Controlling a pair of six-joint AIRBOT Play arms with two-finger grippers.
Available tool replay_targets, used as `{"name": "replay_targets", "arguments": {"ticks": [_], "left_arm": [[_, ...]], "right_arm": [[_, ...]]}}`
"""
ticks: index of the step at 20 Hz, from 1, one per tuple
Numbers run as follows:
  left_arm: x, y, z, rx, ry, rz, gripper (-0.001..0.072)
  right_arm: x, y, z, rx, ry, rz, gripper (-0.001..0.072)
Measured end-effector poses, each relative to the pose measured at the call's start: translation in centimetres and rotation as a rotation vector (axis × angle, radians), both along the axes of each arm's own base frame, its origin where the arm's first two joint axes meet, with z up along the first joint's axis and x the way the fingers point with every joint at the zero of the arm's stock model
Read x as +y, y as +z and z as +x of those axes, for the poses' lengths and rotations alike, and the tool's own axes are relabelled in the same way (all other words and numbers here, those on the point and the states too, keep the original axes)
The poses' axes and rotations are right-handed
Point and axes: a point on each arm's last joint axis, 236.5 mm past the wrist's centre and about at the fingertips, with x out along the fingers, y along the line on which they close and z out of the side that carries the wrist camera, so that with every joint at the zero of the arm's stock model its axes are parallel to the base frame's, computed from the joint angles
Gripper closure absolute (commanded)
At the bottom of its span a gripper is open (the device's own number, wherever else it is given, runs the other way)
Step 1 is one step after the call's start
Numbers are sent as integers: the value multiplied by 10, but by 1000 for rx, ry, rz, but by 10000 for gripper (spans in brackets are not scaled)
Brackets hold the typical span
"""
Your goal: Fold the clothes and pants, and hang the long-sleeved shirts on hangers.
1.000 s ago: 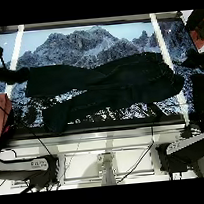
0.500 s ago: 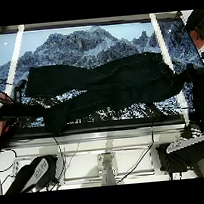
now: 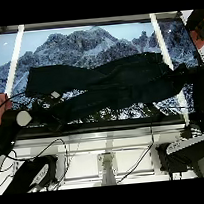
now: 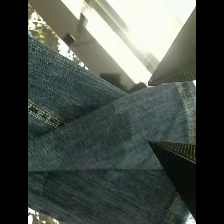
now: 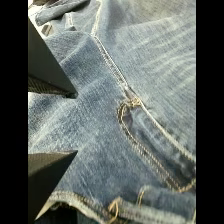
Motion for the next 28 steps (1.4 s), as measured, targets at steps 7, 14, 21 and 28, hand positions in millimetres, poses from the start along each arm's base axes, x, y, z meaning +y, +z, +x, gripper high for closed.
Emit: {"name": "replay_targets", "arguments": {"ticks": [7, 14, 21, 28], "left_arm": [[-16, -38, -2, 87, -35, 90, 287], [1, -63, 15, 91, 107, 180, 370], [4, -66, 19, 94, 137, 194, 698], [2, -19, 27, 46, 231, 148, 301]], "right_arm": [[6, 1, 0, 4, 17, 5, 321], [7, 1, -2, 7, 23, 9, 322], [8, 2, -3, 10, 27, 13, 321], [8, 1, -3, 11, 27, 13, 321]]}}
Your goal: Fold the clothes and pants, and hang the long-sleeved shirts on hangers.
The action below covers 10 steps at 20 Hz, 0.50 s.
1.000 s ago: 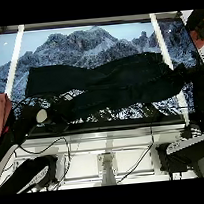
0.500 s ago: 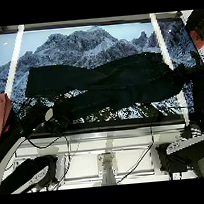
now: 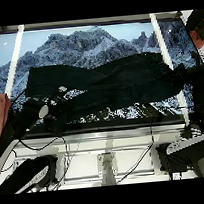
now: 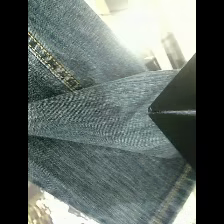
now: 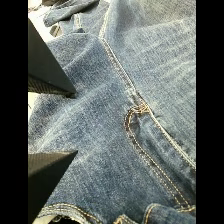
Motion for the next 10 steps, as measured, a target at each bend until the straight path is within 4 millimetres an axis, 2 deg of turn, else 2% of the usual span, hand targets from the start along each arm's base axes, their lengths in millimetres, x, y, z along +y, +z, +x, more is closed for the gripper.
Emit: {"name": "replay_targets", "arguments": {"ticks": [1, 4, 5, 10], "left_arm": [[0, 4, -3, 4, 2, 0, 137], [-3, 3, -14, 49, -17, 14, 184], [-5, 0, -18, 67, -33, 24, 229], [-11, -18, -12, 58, -166, 182, 231]], "right_arm": [[0, 0, 0, -1, -1, -1, 322], [-2, -1, 2, -7, -8, -7, 322], [-2, -1, 3, -9, -11, -10, 322], [-3, -1, 4, -12, -14, -13, 322]]}}
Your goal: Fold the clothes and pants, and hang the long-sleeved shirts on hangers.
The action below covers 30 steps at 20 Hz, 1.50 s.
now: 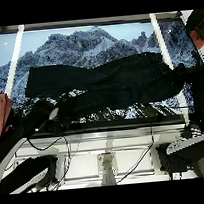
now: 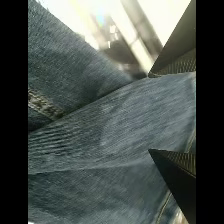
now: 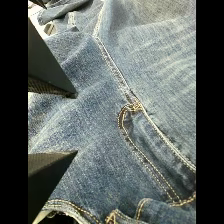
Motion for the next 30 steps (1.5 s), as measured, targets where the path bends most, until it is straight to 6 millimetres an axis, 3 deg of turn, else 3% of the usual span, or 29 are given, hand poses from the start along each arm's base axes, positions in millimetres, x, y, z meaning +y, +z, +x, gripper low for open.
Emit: {"name": "replay_targets", "arguments": {"ticks": [5, 7, 11, 12, 14, 18, 21, 24, 27, 30], "left_arm": [[-5, -19, 6, -18, -22, 101, 231], [-5, -26, 6, -10, -29, 128, 298], [4, -30, 16, -44, -24, 193, 307], [6, -29, 18, -56, -26, 207, 396], [10, -28, 23, -74, -27, 228, 692], [18, -24, 23, -76, -12, 266, 697], [27, -5, 18, -82, 38, 291, 698], [33, 35, 9, -130, 109, 249, 698], [46, 80, -16, -162, 192, 182, 698], [67, 112, -48, -174, 262, 142, 698]], "right_arm": [[0, 0, 0, -1, -1, -1, 322], [0, 0, 0, -1, -2, -2, 322], [0, 0, 0, -1, -2, -2, 322], [0, 0, 0, -1, -1, -1, 321], [0, 0, 0, -1, -1, -1, 322], [0, 0, 0, 0, 0, 0, 321], [0, 0, 0, 0, 0, 0, 322], [0, 0, 0, 0, 0, 0, 322], [0, 0, 0, 0, -1, 0, 322], [0, 0, 0, -1, -1, 1, 325]]}}
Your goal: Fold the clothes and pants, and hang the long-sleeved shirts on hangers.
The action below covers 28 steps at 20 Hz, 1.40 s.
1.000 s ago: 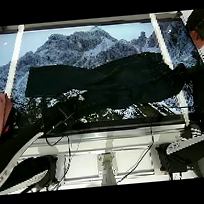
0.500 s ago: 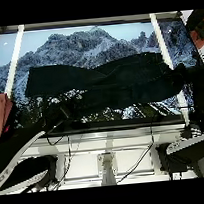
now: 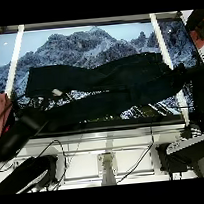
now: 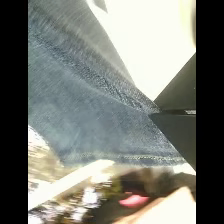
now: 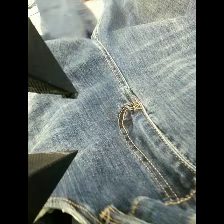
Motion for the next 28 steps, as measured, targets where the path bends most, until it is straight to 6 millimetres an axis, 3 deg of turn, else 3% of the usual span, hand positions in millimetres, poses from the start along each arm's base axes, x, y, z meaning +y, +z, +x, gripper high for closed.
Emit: {"name": "replay_targets", "arguments": {"ticks": [2, 4, 6, 11, 14, 17, 18, 20, 21, 23, 26, 27, 28], "left_arm": [[10, 12, -9, -26, 10, -13, 698], [18, 20, -2, -68, 1, -2, 699], [25, 24, 20, -126, -3, 13, 698], [69, 17, 94, -255, 74, 46, 699], [98, -4, 126, -274, 110, 33, 698], [108, -27, 159, -314, 116, -25, 695], [107, -31, 171, -348, 117, -51, 659], [101, -29, 199, -468, 148, -137, 349], [95, -23, 214, -549, 172, -200, 301], [80, -3, 242, -715, 203, -338, 301], [63, 28, 267, -891, 236, -521, 312], [60, 33, 270, -919, 256, -565, 379], [58, 38, 272, -942, 279, -606, 546]], "right_arm": [[1, 1, 0, 4, -8, 8, 349], [3, 3, 1, 9, -19, 21, 491], [5, 5, 3, 9, -29, 36, 679], [3, 6, 8, 26, -91, 54, 682], [-5, 4, 19, 37, -178, 45, 681], [-10, 1, 31, 42, -263, 33, 681], [-11, 1, 35, 43, -285, 30, 680], [-11, 0, 42, 37, -314, 21, 662], [-11, 0, 44, 36, -321, 20, 616], [-10, 1, 49, 28, -336, 21, 393], [-11, 9, 56, 5, -343, 21, 388], [-12, 13, 59, -6, -340, 18, 394], [-12, 18, 60, -15, -332, 14, 400]]}}
